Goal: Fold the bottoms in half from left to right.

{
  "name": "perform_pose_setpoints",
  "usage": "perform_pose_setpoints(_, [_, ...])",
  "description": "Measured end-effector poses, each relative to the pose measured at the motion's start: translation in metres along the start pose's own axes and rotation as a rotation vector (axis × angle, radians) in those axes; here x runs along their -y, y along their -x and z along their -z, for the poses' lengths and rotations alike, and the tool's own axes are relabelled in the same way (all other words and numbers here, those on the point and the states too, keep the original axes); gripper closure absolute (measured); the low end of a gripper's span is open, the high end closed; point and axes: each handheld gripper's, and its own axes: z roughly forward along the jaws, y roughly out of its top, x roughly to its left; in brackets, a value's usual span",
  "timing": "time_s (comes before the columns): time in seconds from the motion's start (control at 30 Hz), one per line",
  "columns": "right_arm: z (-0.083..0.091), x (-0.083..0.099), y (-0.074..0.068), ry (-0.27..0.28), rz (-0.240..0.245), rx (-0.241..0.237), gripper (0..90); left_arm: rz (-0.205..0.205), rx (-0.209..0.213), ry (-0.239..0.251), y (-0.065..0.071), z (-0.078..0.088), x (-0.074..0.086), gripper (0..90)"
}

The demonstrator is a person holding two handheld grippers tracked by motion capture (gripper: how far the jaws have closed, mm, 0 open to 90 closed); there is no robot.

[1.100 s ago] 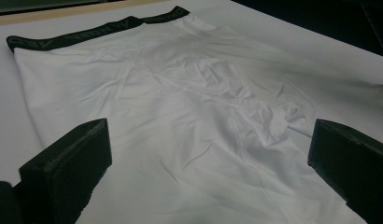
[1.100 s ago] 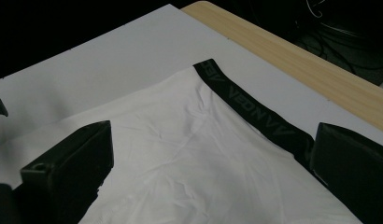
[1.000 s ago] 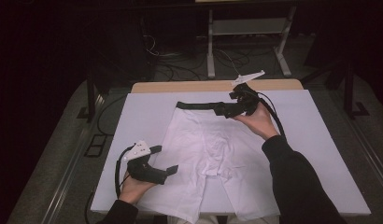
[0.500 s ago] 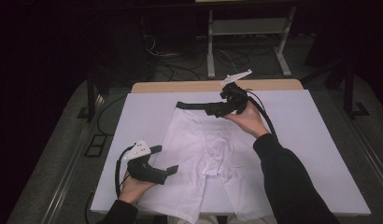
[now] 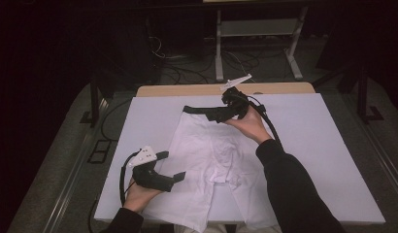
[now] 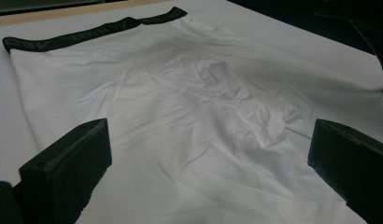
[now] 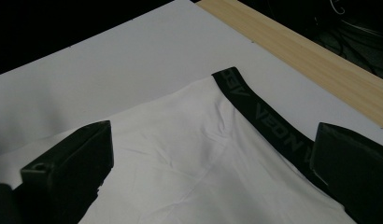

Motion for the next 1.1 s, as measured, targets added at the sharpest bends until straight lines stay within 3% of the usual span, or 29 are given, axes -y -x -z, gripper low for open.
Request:
perform_pose_setpoints(0.3, [-0.022, 0.000, -0.004, -0.017, 0.011, -0.008, 0.0, 0.001, 0.000, 0.004, 0.000, 0.001, 0.000, 0.0])
perform_pose_setpoints(0.7, [-0.039, 0.000, -0.003, -0.010, 0.002, -0.008, 0.0, 0.013, -0.004, 0.009, -0.001, 0.001, 0.000, 0.0])
perform_pose_setpoints(1.1, [-0.063, -0.012, -0.008, -0.018, 0.000, -0.015, 0.0, 0.015, -0.003, 0.011, -0.001, 0.001, 0.000, 0.0])
